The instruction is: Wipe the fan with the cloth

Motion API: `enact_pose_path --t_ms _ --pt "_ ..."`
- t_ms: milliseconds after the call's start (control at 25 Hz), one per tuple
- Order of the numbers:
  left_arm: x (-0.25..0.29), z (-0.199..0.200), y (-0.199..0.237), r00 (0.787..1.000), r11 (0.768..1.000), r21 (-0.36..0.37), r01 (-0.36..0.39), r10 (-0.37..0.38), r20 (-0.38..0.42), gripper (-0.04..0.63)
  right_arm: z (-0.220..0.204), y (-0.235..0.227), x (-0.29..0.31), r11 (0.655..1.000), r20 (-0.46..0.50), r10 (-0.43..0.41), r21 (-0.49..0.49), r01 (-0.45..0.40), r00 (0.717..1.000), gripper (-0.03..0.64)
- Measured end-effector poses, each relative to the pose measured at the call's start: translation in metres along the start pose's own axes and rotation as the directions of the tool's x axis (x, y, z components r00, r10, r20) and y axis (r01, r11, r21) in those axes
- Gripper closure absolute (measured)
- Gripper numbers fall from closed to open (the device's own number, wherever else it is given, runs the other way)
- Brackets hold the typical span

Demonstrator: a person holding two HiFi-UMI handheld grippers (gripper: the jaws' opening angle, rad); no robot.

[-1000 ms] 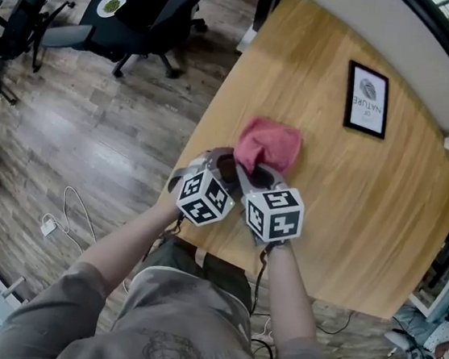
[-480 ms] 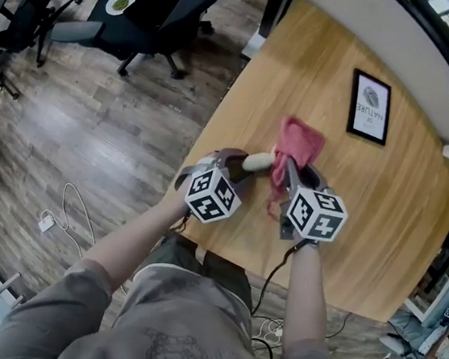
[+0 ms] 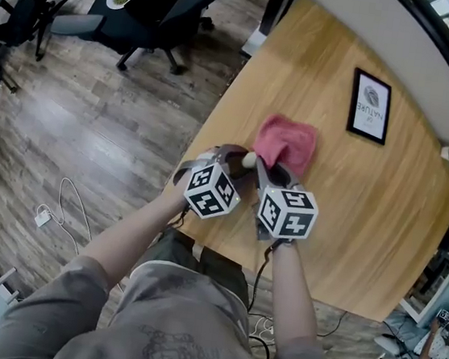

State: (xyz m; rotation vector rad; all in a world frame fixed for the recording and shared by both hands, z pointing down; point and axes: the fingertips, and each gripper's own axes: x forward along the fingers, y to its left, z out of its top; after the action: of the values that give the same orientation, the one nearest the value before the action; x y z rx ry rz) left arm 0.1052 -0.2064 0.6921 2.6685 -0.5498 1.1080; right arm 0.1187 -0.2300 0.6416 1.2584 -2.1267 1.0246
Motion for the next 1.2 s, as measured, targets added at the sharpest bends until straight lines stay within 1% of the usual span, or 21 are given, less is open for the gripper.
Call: enact_pose_path --t_ms 80,120,200,280,400,480,560,640,760,840,960,1080,1200 --pt "0.0 0.001 -0.001 1.0 1.0 0.003 0.0 0.0 0.001 0.425 -0.009 0.016 0.005 0.996 -0.025 0.084 0.044 -0.083 0.996 0.545" --pt "0.001 0.001 -0.001 1.0 1.0 0.005 0.001 -0.001 0.001 0.425 -0.011 0.022 0.006 0.992 -0.034 0.114 0.049 -0.112 0.993 0.545" --pt "0.001 0.002 -0.001 1.0 1.0 0.009 0.002 -0.002 0.002 0.425 -0.013 0.026 0.007 0.99 -0.052 0.141 0.027 -0.14 0.989 0.545" --pt "0.002 0.001 0.0 1.0 1.0 0.012 0.003 -0.003 0.002 0.425 -0.014 0.021 0.008 0.99 -0.085 0.139 -0.004 -0.139 0.987 0.544" --pt "0.002 -0.001 -0.002 1.0 1.0 0.004 0.013 -0.013 -0.002 0.425 -0.015 0.005 0.002 0.994 -0.131 0.09 -0.05 -0.098 0.987 0.543" --pt "0.002 0.0 -0.002 1.0 1.0 -0.002 0.017 -0.017 -0.004 0.425 -0.01 -0.01 -0.008 0.996 -0.12 0.05 -0.062 -0.058 0.992 0.543" --pt "0.002 0.0 -0.001 1.0 1.0 0.0 0.013 -0.013 -0.004 0.425 -0.002 -0.03 -0.019 0.999 -0.07 -0.002 -0.033 0.0 0.998 0.544" --pt "0.003 -0.001 -0.001 1.0 1.0 0.005 0.009 -0.009 -0.003 0.425 0.005 -0.058 -0.032 0.996 -0.009 -0.091 0.017 0.091 0.996 0.543" --pt "0.003 -0.001 -0.002 1.0 1.0 0.005 0.012 -0.012 -0.002 0.425 0.009 -0.099 -0.047 0.975 0.036 -0.207 0.087 0.203 0.978 0.543" --pt "0.003 -0.001 -0.001 1.0 1.0 0.005 0.013 -0.013 -0.003 0.425 0.01 -0.11 -0.05 0.966 0.04 -0.248 0.088 0.244 0.968 0.543" --pt "0.003 0.0 0.0 1.0 1.0 0.002 0.015 -0.015 -0.004 0.425 0.015 -0.101 -0.044 0.967 0.064 -0.249 0.071 0.245 0.966 0.545" --pt "0.003 -0.001 0.0 1.0 1.0 0.002 0.015 -0.015 -0.004 0.425 0.019 -0.076 -0.034 0.978 0.099 -0.207 0.044 0.204 0.973 0.543" --pt "0.003 -0.002 -0.002 1.0 1.0 -0.001 0.016 -0.016 -0.005 0.425 0.013 -0.038 -0.016 0.988 0.089 -0.127 -0.08 0.134 0.988 0.543"
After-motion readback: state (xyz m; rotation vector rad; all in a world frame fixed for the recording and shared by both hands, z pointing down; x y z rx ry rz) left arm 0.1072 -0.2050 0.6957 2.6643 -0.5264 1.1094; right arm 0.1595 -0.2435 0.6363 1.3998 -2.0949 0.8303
